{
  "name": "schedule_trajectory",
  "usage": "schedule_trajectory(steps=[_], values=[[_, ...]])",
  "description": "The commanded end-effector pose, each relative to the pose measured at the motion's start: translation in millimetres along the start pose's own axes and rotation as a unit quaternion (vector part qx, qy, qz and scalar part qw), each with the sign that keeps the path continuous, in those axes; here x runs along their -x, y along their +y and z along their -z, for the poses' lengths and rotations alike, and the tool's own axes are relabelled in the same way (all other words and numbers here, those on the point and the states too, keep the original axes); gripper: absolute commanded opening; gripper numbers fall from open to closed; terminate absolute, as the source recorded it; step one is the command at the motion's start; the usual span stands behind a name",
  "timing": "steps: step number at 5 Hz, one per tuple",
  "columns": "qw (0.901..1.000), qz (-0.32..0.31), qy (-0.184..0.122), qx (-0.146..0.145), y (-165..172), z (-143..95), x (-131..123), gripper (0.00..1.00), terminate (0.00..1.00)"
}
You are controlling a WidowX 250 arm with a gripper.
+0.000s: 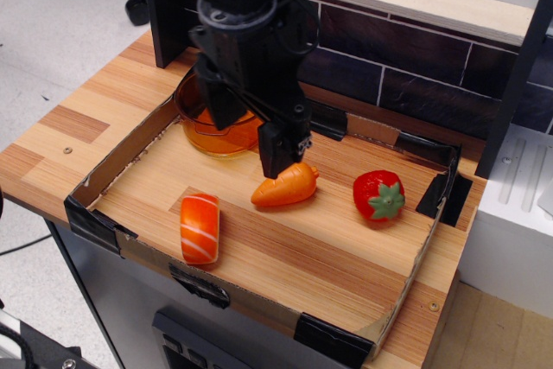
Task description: Put carrot in pot
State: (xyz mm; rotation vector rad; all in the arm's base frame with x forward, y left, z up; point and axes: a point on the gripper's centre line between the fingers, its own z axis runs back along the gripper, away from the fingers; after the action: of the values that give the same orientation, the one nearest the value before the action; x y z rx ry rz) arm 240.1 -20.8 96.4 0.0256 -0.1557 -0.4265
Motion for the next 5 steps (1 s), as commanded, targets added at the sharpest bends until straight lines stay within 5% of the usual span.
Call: schedule_trajectory(steps=[1,5], values=[[0.9875,0.156,-0.014,0.016,10,17,-42,1.00,0.00],[0.9901,0.138,0.025,-0.005,21,75,-39,1.00,0.00]])
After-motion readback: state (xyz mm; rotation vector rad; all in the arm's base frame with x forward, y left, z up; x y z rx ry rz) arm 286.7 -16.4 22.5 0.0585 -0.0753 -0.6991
